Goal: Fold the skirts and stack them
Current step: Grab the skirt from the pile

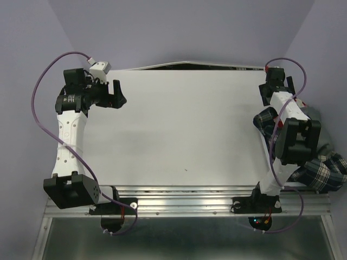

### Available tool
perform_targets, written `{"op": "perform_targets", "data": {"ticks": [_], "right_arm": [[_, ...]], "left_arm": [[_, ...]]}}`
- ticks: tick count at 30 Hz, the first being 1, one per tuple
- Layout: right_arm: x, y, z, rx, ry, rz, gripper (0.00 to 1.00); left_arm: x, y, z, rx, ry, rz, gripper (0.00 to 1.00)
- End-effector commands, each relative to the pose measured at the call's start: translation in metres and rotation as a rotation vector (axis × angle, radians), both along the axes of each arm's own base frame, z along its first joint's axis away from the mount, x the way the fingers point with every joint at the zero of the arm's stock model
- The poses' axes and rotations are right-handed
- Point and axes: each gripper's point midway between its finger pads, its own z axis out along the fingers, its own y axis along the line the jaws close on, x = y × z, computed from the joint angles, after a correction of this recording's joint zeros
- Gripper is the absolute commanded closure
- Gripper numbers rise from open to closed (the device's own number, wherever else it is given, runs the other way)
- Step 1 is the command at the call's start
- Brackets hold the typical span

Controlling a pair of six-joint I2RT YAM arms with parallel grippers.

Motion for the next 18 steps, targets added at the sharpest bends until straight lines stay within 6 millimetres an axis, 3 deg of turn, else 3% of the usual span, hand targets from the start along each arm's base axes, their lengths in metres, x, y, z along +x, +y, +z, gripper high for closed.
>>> {"op": "perform_targets", "data": {"ticks": [1,4,6,10,11,13,14,15,18], "right_arm": [[0.017,-0.012,0.008,0.005,-0.091,-0.014,0.00],[0.018,-0.017,0.002,0.002,-0.077,-0.023,0.02],[0.018,-0.018,0.005,-0.003,-0.088,-0.025,0.08],[0.021,-0.020,0.035,-0.029,-0.168,-0.029,0.34],[0.022,-0.021,0.050,-0.043,-0.197,-0.026,0.50],[0.025,-0.022,0.066,-0.057,-0.233,-0.023,0.69],[0.026,-0.022,0.074,-0.061,-0.250,-0.020,0.87],[0.027,-0.022,0.080,-0.063,-0.263,-0.018,0.96],[0.033,-0.016,0.106,-0.035,-0.345,0.009,0.99]], "left_arm": [[0.001,-0.007,0.024,-0.021,-0.065,-0.028,0.01],[0.001,-0.007,0.024,-0.017,-0.072,-0.027,0.01],[0.001,-0.007,0.024,-0.020,-0.076,-0.025,0.01],[0.001,-0.008,0.022,-0.024,-0.078,-0.023,0.01],[0.002,-0.007,0.021,-0.024,-0.078,-0.022,0.01],[0.002,-0.007,0.022,-0.024,-0.081,-0.022,0.01],[0.002,-0.007,0.023,-0.023,-0.084,-0.022,0.01],[0.003,-0.007,0.023,-0.022,-0.087,-0.020,0.01],[0.003,-0.007,0.026,-0.020,-0.095,-0.021,0.01]]}}
